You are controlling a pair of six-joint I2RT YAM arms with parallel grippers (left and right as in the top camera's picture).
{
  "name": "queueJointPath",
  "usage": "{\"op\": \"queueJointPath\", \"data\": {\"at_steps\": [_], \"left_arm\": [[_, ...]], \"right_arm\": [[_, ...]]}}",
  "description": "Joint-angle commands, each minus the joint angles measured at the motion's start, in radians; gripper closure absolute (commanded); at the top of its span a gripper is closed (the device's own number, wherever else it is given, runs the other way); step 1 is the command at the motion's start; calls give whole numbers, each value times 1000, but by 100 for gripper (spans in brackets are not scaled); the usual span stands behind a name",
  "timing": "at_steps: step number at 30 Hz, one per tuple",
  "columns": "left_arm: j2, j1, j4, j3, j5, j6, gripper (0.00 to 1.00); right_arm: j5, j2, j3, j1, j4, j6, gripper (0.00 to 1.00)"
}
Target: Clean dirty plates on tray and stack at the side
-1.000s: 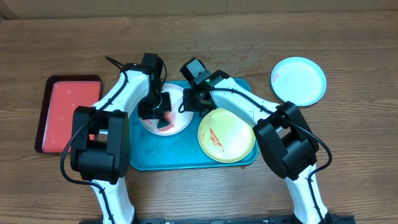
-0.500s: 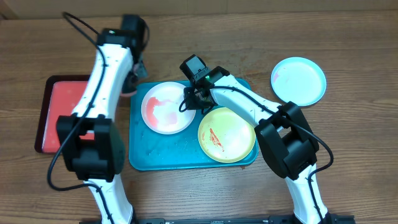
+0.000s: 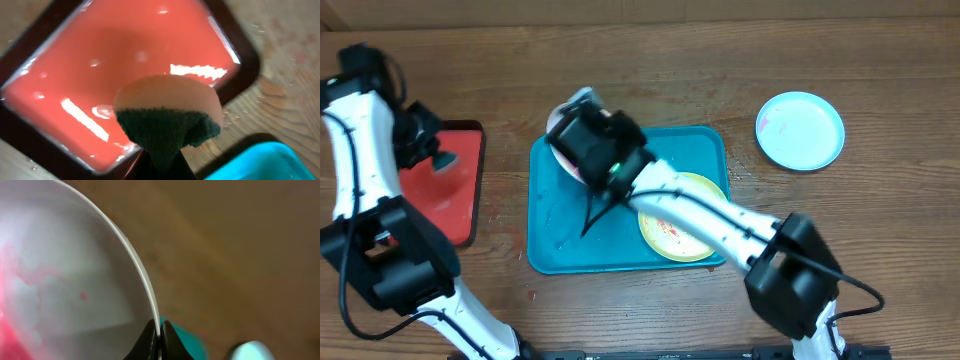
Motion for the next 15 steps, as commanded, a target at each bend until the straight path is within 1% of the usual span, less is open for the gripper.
{"op": "queueJointPath", "data": {"at_steps": [1,4,7,9,13,15], "left_arm": [[-28,51,1,-27,48,38,96],[-28,87,11,-31,48,38,96],[-28,96,11,-31,48,38,96],[-28,95,5,-31,49,38,96],[-28,89,11,-31,68,38,96],[-28,89,11,-31,76,38,96]], "right_arm": [[320,-32,23,57,80,-320,96],[376,-32,23,100,185,-500,96],[386,-32,23,122,265,-605,96],[437,-32,23,133,339,-680,96],[506,-32,23,134,423,-772,96],[513,-32,23,134,440,-761,96]]}}
